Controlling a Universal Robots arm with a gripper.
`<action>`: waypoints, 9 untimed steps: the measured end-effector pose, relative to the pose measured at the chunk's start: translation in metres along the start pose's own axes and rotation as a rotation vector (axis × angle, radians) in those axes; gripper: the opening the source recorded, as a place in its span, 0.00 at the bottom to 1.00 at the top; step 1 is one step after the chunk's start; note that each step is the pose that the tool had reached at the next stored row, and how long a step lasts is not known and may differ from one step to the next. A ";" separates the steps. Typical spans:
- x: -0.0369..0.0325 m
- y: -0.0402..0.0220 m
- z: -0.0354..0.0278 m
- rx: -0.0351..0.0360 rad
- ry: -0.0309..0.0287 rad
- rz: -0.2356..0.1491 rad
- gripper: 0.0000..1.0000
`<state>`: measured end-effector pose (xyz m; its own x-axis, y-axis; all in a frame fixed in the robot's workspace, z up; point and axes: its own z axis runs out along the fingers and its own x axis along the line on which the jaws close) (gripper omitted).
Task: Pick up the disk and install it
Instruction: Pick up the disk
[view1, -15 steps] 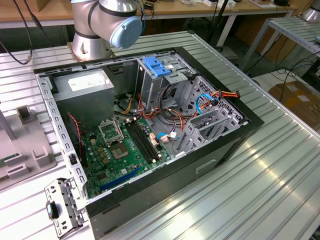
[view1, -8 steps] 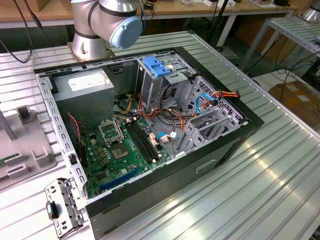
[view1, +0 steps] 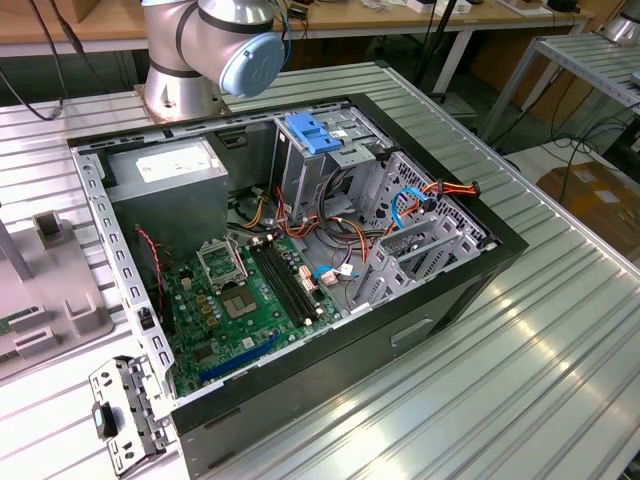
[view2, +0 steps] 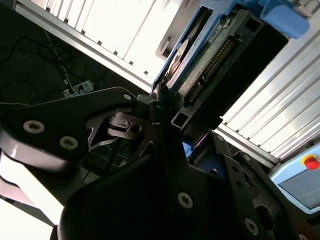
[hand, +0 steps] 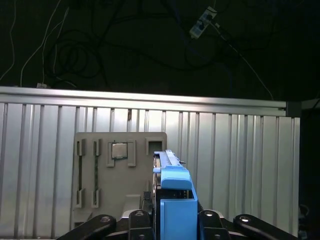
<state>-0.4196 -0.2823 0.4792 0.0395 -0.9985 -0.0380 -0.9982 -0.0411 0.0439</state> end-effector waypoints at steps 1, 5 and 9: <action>0.0000 0.0000 -0.0001 0.0000 0.0000 0.000 0.37; 0.0000 0.0000 -0.0006 -0.0001 0.0000 0.000 0.37; 0.0001 -0.0012 -0.0006 0.0000 0.0000 0.000 0.37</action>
<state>-0.4184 -0.2824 0.4797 0.0395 -0.9985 -0.0380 -0.9982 -0.0412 0.0440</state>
